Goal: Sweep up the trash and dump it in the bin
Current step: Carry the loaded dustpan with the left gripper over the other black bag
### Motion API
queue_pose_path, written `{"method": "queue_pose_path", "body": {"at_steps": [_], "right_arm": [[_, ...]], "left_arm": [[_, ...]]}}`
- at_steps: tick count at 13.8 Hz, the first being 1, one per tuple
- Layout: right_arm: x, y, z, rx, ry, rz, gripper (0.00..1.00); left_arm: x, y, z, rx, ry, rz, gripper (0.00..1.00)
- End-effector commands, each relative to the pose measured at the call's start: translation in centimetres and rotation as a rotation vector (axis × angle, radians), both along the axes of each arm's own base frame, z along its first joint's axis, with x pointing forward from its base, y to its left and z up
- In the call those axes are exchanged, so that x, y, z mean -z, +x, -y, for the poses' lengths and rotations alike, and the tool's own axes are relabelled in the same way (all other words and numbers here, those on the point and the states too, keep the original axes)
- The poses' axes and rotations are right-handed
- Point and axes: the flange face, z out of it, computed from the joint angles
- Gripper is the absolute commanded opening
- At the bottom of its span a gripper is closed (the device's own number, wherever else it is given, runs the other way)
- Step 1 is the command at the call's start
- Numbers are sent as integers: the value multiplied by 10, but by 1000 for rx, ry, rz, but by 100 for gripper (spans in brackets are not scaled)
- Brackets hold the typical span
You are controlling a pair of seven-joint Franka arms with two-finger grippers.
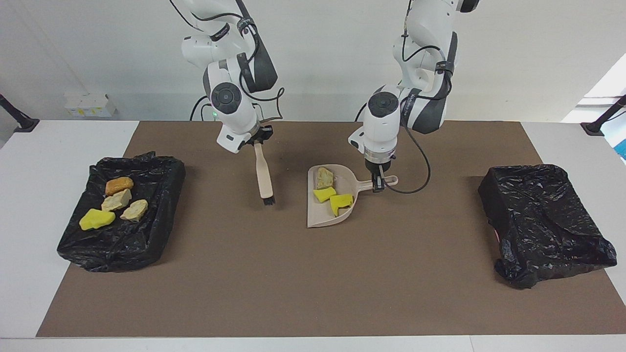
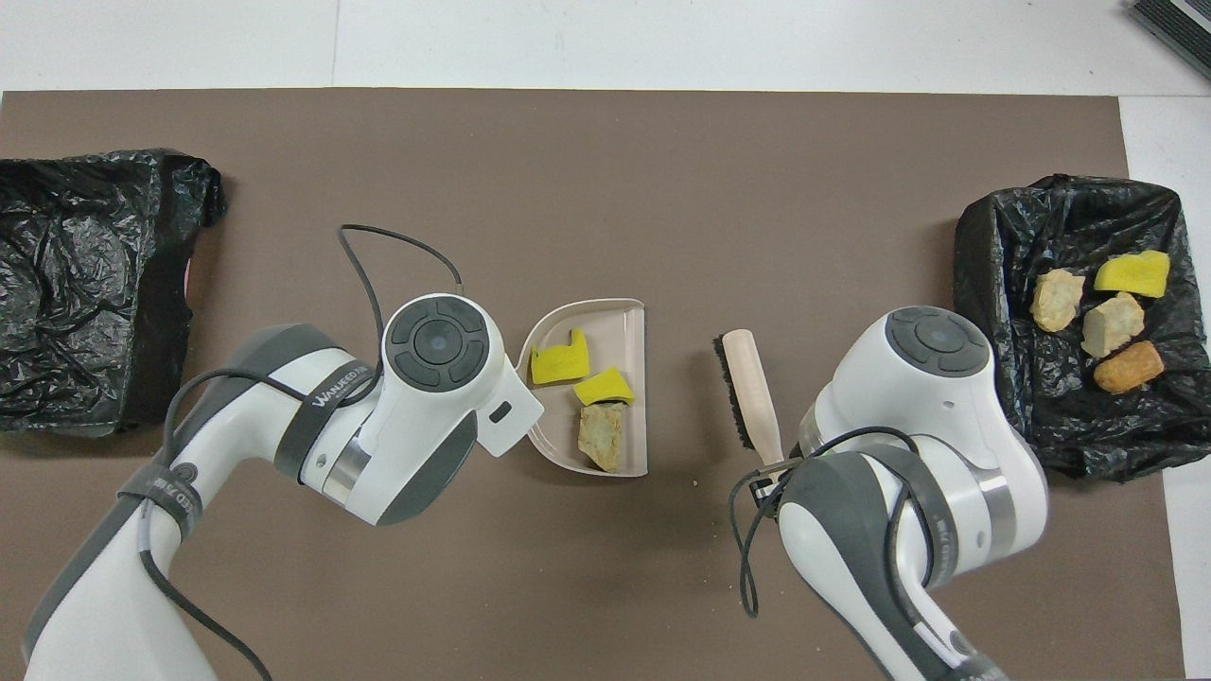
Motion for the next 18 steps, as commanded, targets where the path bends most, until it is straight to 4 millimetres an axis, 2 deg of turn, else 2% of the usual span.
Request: {"method": "queue_pose_path", "body": {"at_steps": [1, 4, 7, 10, 11, 12, 13, 15, 16, 18], "right_arm": [[-8, -19, -25, -19, -41, 34, 0], [-17, -37, -68, 14, -71, 82, 0], [-26, -53, -109, 66, -83, 101, 0], [-20, -72, -149, 146, -78, 109, 0], [-18, -75, -156, 148, -76, 99, 0], [-16, -77, -158, 143, -79, 93, 0], [-11, -88, -171, 130, -80, 83, 0], [2, -94, -182, 169, -85, 67, 0], [10, -105, -195, 146, -85, 63, 0], [34, -111, -210, 179, -100, 54, 0]], "left_arm": [[-23, 22, -29, 10, -47, 10, 1], [-43, 41, -87, -14, -48, 15, 0], [-67, 51, -144, -2, -47, 27, 0], [-93, 54, -214, -35, -42, 32, 0], [-98, 54, -237, -67, -40, 31, 0], [-104, 56, -260, -105, -37, 35, 0], [-109, 57, -289, -153, -35, 33, 0], [-123, 60, -341, -130, -29, 48, 0], [-130, 61, -367, -122, -27, 58, 0], [-138, 62, -424, -168, -25, 74, 0]]}}
